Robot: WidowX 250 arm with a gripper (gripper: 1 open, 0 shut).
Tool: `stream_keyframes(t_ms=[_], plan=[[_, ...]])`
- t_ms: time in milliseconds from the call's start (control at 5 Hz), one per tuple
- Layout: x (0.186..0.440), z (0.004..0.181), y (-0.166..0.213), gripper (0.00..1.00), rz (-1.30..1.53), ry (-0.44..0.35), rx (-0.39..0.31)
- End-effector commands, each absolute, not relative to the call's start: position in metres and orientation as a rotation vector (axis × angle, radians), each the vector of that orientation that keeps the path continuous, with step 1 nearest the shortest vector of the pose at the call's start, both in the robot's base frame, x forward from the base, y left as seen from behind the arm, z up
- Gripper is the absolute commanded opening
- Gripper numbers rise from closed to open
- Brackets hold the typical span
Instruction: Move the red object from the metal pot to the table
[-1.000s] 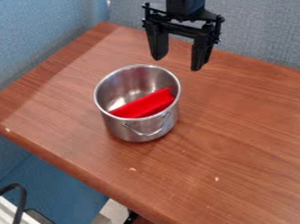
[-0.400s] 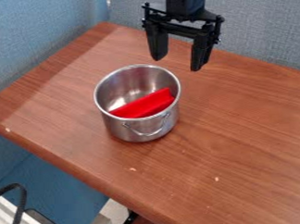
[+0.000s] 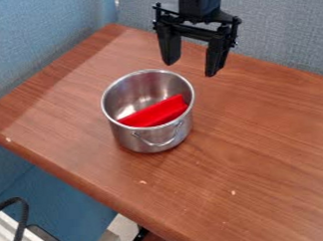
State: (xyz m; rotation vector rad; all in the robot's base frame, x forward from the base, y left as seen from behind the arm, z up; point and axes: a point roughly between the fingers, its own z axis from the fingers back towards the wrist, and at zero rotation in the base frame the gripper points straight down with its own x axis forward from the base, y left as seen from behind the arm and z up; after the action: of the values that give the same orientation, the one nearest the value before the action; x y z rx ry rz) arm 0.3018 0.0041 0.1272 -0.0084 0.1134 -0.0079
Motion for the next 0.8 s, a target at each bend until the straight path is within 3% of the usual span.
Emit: stream_keyframes(t_ms=[0,600], plan=[[0.308,0.141,0.001,1.0,-0.021,0.064,-0.008],[0.3,0.122,0.005,1.0,-0.111,0.136,-0.005]])
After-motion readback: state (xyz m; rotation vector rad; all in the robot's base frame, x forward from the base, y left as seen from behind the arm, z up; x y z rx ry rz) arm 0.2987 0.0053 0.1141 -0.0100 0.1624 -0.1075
